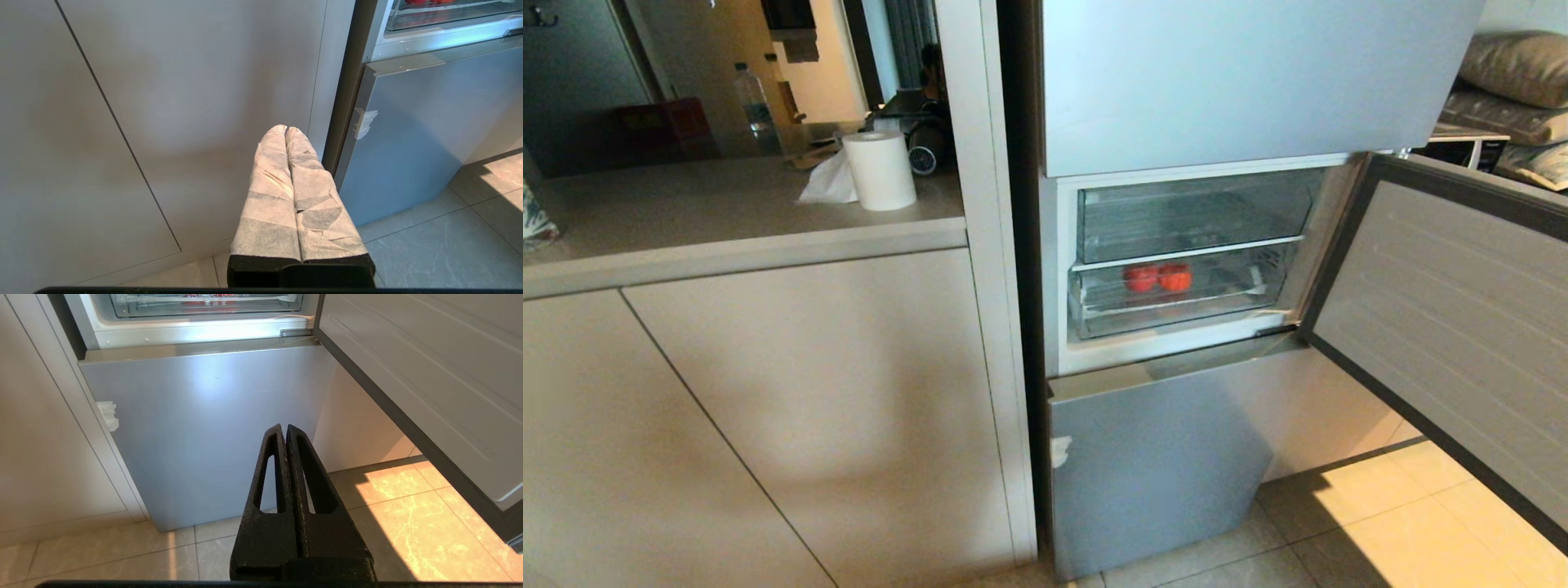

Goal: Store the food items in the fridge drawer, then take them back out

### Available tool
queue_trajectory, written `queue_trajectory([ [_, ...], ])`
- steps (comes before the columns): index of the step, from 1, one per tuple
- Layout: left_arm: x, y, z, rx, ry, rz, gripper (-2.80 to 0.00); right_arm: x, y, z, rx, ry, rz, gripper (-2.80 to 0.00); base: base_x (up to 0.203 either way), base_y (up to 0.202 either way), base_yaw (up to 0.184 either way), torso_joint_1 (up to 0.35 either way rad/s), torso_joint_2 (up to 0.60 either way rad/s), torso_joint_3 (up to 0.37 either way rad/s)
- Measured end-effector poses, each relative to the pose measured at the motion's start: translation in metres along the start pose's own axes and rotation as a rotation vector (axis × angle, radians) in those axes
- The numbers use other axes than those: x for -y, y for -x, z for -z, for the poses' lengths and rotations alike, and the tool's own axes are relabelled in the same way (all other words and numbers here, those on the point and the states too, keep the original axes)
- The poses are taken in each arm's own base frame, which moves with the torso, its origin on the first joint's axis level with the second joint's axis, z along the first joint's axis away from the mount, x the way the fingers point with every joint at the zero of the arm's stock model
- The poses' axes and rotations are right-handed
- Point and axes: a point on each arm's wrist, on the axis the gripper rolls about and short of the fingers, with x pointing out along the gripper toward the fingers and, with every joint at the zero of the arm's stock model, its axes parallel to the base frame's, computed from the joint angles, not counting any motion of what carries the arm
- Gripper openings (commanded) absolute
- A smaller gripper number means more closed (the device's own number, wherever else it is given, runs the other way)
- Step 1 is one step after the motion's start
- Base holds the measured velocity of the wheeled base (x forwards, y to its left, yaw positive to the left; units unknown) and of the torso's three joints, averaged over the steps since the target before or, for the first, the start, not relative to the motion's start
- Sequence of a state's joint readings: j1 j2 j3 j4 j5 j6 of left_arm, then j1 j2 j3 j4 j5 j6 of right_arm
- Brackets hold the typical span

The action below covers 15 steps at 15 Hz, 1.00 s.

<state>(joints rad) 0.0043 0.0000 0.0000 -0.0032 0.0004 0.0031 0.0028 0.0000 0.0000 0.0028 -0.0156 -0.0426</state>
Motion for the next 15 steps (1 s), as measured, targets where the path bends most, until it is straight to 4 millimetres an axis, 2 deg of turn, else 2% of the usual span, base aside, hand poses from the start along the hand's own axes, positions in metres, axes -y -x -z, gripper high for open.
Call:
queue_trajectory([
  [11, 0.0, 0.0, 0.0, 0.0, 0.0, 0.0, -2.8, 0.0, 0.0, -0.002, 0.003, -0.001, 0.006, -2.8, 0.0, 0.0, 0.0, 0.0, 0.0, 0.0],
  [12, 0.0, 0.0, 0.0, 0.0, 0.0, 0.0, -2.8, 0.001, 0.001, -0.008, 0.018, -0.028, 0.023, -2.8, 0.0, 0.0, 0.0, 0.0, 0.0, 0.0],
  [15, 0.0, 0.0, 0.0, 0.0, 0.0, 0.0, -2.8, 0.004, 0.001, -0.062, 0.1, -0.181, 0.097, -2.8, 0.0, 0.0, 0.0, 0.0, 0.0, 0.0],
])
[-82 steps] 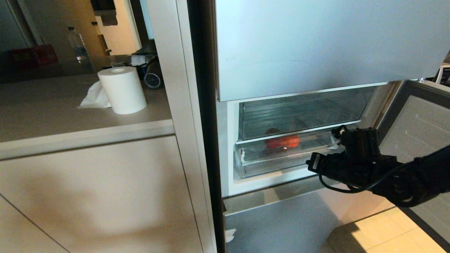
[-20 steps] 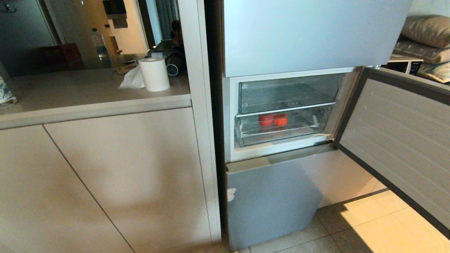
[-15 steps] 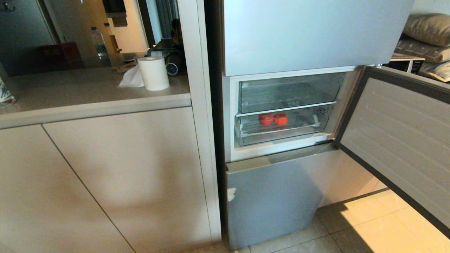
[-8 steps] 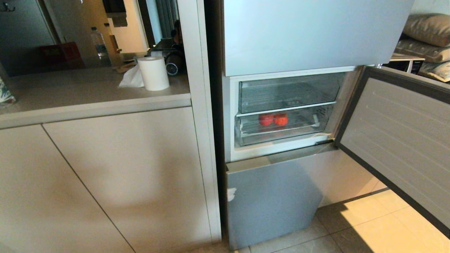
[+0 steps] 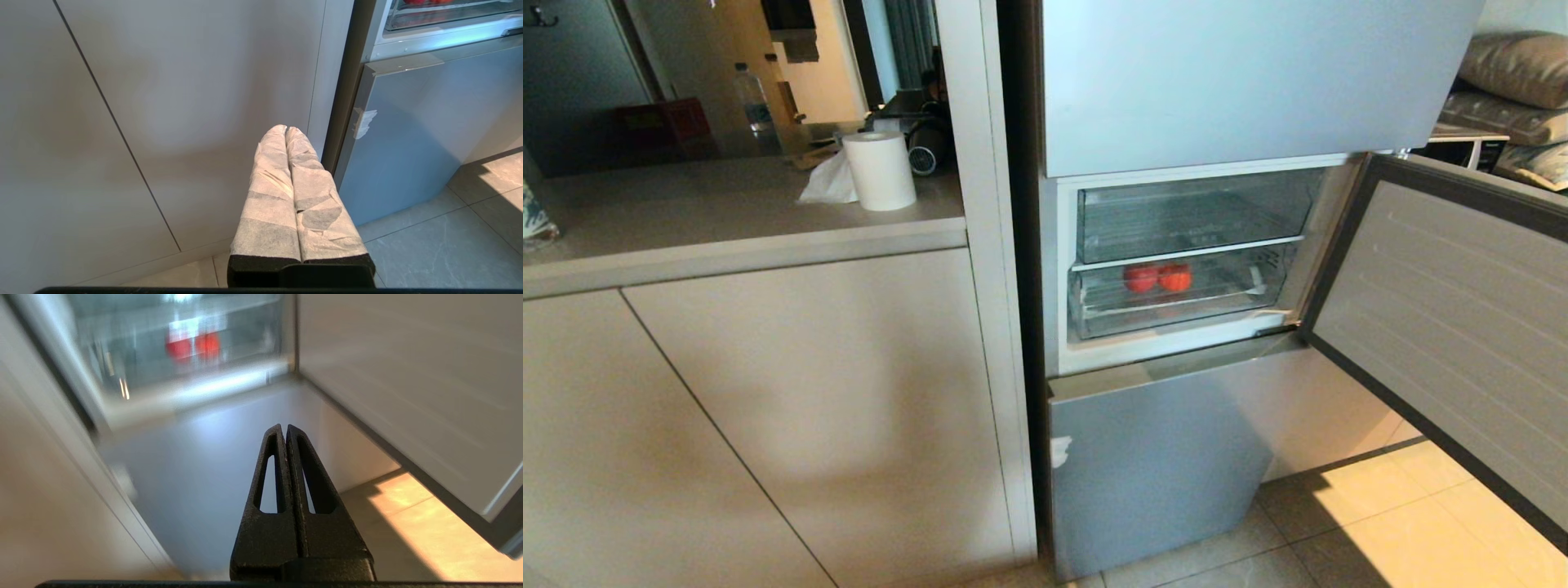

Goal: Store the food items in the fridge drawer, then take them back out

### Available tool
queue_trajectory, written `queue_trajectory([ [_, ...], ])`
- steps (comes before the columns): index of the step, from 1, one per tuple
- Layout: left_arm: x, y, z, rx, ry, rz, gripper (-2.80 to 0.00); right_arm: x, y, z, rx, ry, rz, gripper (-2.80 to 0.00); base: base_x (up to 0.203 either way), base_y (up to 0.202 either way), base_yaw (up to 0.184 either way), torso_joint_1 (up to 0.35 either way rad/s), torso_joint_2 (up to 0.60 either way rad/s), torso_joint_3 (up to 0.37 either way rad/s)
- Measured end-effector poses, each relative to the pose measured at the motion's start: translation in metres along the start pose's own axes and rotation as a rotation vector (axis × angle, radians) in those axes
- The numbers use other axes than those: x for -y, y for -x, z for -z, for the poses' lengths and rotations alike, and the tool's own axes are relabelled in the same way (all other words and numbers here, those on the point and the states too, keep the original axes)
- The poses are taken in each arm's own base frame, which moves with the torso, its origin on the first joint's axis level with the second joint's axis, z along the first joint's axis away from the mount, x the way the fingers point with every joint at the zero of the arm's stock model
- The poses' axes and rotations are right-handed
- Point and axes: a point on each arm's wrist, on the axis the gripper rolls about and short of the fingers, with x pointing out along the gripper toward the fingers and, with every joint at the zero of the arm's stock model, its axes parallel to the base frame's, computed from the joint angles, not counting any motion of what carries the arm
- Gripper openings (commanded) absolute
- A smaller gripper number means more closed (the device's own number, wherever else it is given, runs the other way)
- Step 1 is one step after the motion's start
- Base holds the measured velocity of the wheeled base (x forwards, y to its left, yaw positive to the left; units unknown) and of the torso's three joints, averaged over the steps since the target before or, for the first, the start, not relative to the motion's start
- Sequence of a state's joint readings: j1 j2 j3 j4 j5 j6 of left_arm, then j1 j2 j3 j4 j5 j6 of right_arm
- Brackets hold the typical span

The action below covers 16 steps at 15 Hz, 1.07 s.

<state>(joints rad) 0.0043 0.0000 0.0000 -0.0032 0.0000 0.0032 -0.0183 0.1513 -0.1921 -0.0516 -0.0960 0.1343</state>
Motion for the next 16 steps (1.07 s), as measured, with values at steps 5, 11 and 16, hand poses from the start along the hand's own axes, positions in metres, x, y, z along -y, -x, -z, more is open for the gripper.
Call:
queue_trajectory([
  [5, 0.0, 0.0, 0.0, 0.0, 0.0, -0.001, -2.8, -0.009, -0.027, -0.038, 0.005, -0.141, -0.044, -2.8, 0.0, 0.0, 0.0, 0.0, 0.0, 0.0],
  [11, 0.0, 0.0, 0.0, 0.0, 0.0, -0.001, -2.8, 0.004, -0.012, 0.043, -0.159, 0.137, -0.062, -2.8, 0.0, 0.0, 0.0, 0.0, 0.0, 0.0],
  [16, 0.0, 0.0, 0.0, 0.0, 0.0, 0.0, -2.8, 0.007, 0.003, 0.06, -0.129, 0.21, -0.099, -2.8, 0.0, 0.0, 0.0, 0.0, 0.0, 0.0],
])
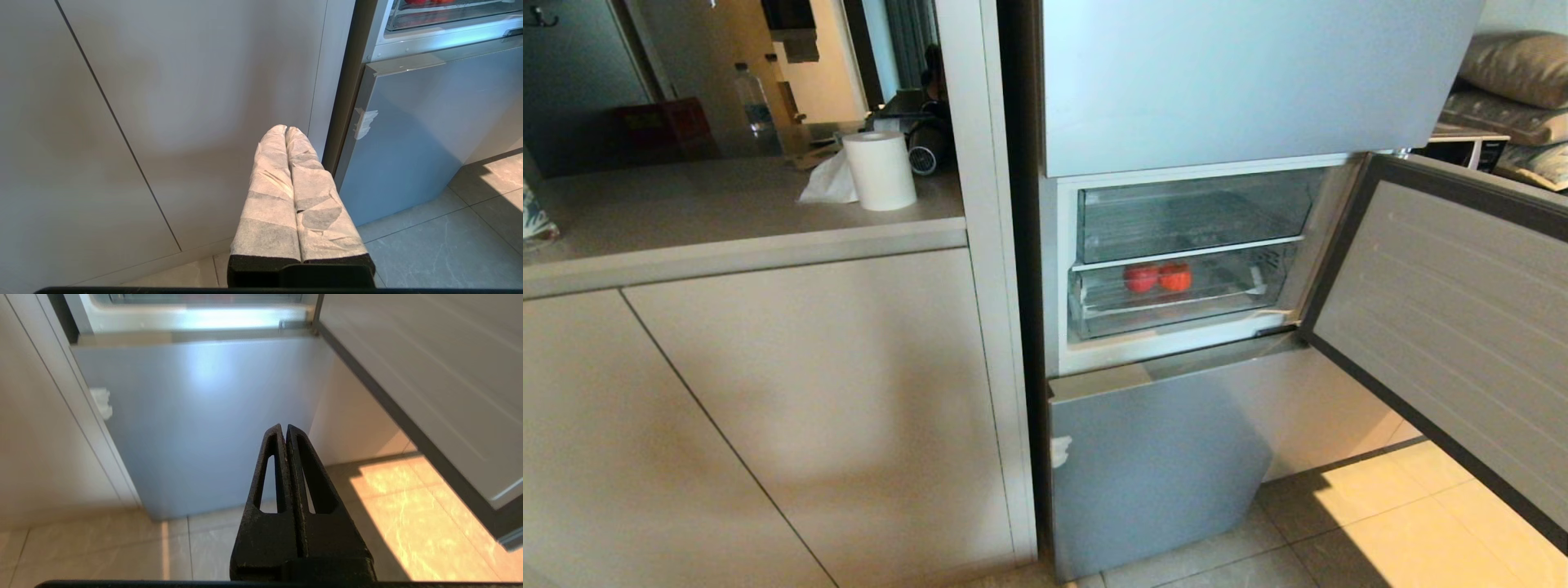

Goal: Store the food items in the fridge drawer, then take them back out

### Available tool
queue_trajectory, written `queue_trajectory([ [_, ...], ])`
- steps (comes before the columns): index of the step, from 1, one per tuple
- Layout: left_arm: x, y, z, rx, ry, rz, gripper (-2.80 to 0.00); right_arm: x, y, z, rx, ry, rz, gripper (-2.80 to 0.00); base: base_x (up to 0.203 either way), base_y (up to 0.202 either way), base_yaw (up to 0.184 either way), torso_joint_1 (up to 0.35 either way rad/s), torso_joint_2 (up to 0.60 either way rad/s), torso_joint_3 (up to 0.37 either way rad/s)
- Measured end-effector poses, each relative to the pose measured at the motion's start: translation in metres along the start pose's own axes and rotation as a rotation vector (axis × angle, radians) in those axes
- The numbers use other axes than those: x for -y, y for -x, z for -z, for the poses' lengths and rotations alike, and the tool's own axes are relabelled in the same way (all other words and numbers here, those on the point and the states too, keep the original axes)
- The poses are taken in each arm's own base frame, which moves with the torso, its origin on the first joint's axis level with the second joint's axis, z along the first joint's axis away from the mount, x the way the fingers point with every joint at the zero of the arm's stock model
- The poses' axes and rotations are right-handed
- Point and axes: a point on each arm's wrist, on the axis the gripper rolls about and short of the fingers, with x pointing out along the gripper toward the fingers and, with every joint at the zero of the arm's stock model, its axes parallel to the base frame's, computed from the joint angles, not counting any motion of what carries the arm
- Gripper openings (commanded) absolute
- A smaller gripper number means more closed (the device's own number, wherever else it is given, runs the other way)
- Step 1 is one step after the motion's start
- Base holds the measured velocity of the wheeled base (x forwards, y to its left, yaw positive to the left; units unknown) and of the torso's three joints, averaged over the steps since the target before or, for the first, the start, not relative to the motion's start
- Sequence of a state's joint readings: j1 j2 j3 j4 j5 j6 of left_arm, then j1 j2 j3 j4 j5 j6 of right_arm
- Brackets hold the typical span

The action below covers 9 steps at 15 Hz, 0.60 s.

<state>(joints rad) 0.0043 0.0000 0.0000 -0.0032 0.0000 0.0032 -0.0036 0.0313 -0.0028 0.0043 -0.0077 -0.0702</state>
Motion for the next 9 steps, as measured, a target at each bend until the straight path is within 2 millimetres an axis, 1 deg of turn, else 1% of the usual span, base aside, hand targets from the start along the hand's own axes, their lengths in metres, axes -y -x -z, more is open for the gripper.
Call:
queue_trajectory([
  [9, 0.0, 0.0, 0.0, 0.0, 0.0, -0.001, -2.8, -0.0002, 0.002, 0.0022, 0.021, 0.004, 0.0, -2.8, 0.0, 0.0, 0.0, 0.0, 0.0, 0.0],
])
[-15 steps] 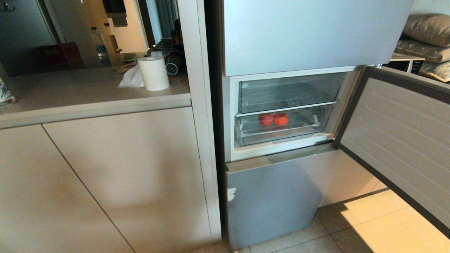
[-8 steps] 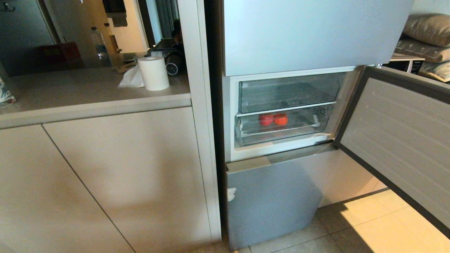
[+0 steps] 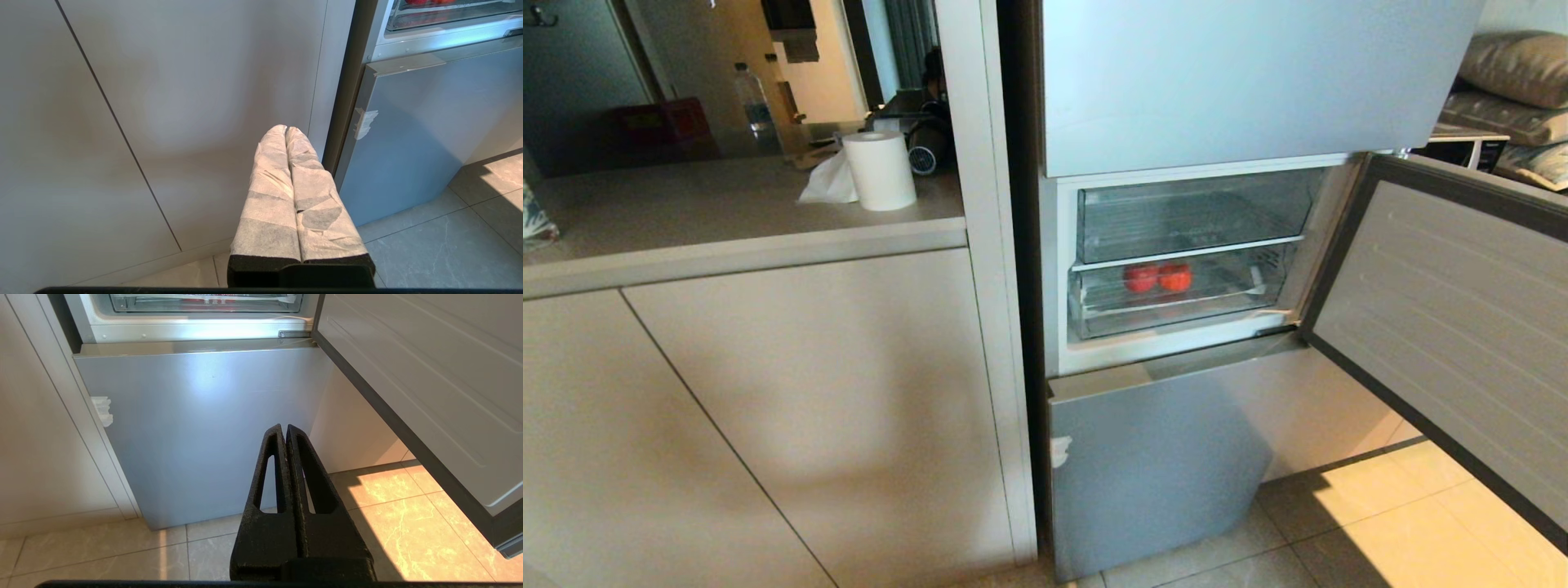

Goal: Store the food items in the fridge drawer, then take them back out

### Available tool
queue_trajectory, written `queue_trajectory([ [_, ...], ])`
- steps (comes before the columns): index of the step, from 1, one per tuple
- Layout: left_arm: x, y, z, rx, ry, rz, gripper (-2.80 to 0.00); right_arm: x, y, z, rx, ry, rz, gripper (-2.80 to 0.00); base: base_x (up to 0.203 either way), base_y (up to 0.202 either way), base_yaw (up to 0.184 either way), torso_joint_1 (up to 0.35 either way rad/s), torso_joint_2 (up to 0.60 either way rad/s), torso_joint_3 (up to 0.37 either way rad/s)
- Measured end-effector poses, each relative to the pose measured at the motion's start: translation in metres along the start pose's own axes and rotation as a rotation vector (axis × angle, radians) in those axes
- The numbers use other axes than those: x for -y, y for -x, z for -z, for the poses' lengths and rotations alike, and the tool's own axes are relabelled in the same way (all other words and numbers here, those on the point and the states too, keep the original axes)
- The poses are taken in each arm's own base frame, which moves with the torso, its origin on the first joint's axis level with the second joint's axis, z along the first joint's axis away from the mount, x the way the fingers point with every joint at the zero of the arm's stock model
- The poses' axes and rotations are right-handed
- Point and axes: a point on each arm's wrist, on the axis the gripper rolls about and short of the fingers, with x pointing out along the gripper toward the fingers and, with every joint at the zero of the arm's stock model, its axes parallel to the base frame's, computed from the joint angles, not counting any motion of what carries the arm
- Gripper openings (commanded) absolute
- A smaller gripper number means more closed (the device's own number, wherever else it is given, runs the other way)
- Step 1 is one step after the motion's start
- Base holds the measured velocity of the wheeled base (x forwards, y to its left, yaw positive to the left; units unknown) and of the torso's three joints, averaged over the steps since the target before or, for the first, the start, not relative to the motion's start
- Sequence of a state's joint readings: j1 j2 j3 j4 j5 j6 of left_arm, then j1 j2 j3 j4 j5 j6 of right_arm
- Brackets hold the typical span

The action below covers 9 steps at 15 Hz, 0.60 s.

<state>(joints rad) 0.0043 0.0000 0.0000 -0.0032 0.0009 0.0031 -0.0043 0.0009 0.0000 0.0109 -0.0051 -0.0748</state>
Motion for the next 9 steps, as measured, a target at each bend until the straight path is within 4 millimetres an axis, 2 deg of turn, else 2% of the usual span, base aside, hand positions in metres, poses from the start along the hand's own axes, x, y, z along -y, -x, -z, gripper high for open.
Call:
queue_trajectory([
  [9, 0.0, 0.0, 0.0, 0.0, 0.0, 0.0, -2.8, 0.0, 0.0, 0.0, 0.0, 0.005, -0.001, -2.8, 0.0, 0.0, 0.0, 0.0, 0.0, 0.0],
])
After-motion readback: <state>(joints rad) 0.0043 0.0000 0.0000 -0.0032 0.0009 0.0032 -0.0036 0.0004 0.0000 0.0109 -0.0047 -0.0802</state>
